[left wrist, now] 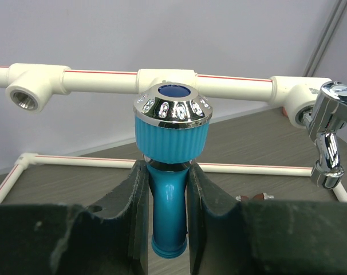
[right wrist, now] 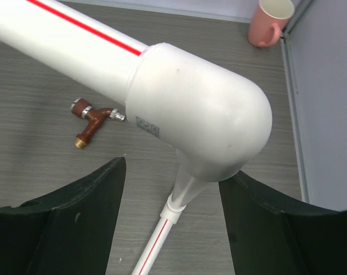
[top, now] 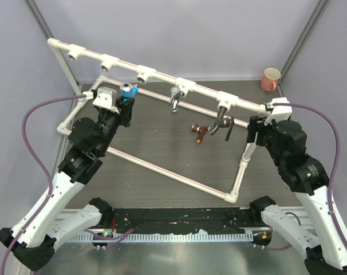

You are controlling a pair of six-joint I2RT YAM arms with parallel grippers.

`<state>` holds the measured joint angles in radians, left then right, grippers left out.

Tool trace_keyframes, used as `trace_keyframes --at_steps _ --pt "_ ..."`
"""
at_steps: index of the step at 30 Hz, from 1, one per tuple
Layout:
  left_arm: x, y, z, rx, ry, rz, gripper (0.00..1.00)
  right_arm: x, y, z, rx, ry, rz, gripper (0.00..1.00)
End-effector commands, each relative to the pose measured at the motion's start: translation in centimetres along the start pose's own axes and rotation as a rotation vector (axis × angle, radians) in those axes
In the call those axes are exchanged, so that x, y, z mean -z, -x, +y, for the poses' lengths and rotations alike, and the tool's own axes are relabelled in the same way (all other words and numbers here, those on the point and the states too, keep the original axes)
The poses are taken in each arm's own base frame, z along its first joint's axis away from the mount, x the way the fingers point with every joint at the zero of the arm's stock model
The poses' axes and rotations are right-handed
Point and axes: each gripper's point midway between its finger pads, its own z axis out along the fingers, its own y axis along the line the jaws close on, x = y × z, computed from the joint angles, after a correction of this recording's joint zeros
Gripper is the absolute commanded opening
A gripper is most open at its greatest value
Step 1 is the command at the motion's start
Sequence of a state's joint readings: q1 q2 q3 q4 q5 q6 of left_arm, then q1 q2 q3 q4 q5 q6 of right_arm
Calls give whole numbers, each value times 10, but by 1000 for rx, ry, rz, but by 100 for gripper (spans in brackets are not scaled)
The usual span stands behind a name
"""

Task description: Install the water faucets

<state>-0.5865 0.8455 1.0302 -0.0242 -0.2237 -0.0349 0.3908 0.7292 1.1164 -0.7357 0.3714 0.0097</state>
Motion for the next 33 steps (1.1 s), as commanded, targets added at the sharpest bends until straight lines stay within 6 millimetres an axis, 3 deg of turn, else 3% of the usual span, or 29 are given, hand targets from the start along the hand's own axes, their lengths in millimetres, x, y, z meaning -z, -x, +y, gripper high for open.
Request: trace_keyframes --at_steps 1,5,13,19,24,33 --pt "8 36 16 -44 63 -90 0 -4 22 54 -15 279 -94 70" --pt "7 30 27 -85 105 -61 0 3 24 56 -32 303 -118 65" --pt "-3 24 39 -59 106 -47 0 8 6 54 -75 299 -150 60" --pt "-18 15 24 24 -2 -27 0 7 -1 50 -130 275 -199 58" --pt "-19 29 9 65 -79 -80 0 7 -8 49 -147 272 -221 54" --pt "-22 29 21 70 -13 -91 0 9 -13 50 -149 277 -236 45"
